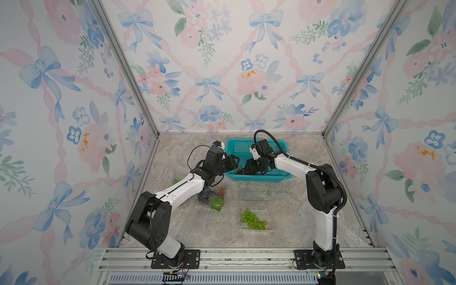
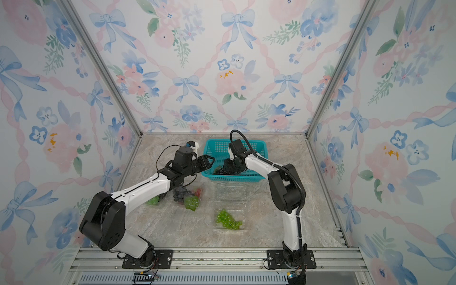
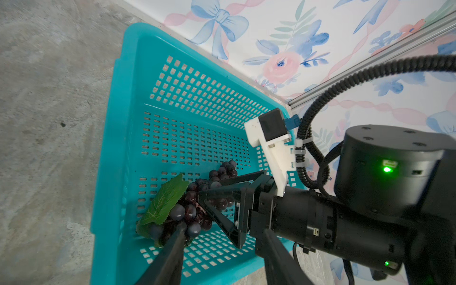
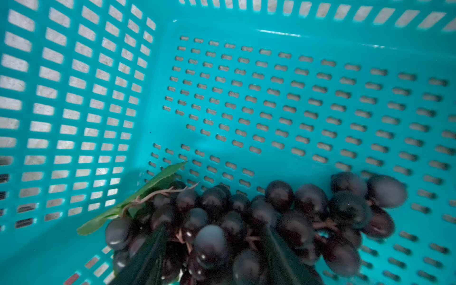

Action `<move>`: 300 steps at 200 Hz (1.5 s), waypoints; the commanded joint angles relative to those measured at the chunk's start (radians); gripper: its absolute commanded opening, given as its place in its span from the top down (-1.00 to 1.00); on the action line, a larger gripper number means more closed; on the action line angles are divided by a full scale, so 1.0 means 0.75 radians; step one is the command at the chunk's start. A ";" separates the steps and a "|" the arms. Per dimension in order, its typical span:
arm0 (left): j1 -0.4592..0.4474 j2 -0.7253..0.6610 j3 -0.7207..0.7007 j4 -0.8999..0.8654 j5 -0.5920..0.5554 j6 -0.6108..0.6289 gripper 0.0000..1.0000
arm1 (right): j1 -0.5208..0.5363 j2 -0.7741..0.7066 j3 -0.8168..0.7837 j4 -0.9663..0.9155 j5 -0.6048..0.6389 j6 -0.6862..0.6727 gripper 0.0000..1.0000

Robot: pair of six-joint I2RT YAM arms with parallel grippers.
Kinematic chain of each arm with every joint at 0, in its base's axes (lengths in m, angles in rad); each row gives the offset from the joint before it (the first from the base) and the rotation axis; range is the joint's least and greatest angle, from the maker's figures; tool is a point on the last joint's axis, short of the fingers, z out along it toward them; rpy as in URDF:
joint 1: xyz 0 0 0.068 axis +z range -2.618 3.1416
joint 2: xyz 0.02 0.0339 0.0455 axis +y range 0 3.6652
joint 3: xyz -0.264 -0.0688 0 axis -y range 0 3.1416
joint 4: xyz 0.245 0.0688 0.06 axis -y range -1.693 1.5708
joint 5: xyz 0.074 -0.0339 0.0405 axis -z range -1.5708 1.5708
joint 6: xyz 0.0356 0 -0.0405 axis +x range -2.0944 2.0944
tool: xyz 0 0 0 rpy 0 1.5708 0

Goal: Pack grapes into containers
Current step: Pick up the grape from the basket.

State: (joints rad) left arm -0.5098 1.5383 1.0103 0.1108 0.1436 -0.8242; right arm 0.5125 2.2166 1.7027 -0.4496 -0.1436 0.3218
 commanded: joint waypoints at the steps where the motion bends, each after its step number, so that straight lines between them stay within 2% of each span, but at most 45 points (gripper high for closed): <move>1: 0.008 -0.010 0.013 0.026 0.014 -0.010 -0.08 | 0.013 -0.023 -0.016 -0.083 0.035 -0.038 -0.19; 48: 0.008 -0.033 0.004 0.031 0.005 -0.015 -0.08 | 0.016 0.008 -0.006 -0.073 0.020 -0.029 0.19; 69: 0.007 -0.039 -0.003 0.032 0.006 -0.016 -0.08 | 0.016 0.013 -0.002 -0.037 0.015 -0.011 0.19; 82: 0.008 -0.042 -0.003 0.032 0.006 -0.019 -0.08 | 0.016 0.014 0.003 -0.015 0.016 -0.002 0.10; 92: 0.009 -0.043 -0.002 0.032 0.005 -0.019 -0.08 | 0.016 0.016 0.012 -0.006 0.011 0.000 0.13; 100: 0.009 -0.043 -0.001 0.032 0.005 -0.018 -0.08 | 0.016 0.020 0.019 -0.004 0.007 -0.002 0.23; 119: 0.010 -0.043 0.003 0.033 0.005 -0.019 -0.08 | 0.016 0.029 0.042 -0.010 0.000 -0.003 0.63; 143: 0.010 -0.048 -0.001 0.034 0.005 -0.018 -0.08 | 0.013 -0.001 0.028 0.008 -0.005 0.001 1.00; 300: 0.021 -0.089 0.011 0.037 0.005 -0.002 -0.08 | -0.028 -0.544 -0.101 -0.017 0.006 -0.007 1.00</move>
State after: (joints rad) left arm -0.5014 1.5002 1.0103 0.1268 0.1429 -0.8352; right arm 0.4973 1.8484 1.6508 -0.4473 -0.1417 0.3214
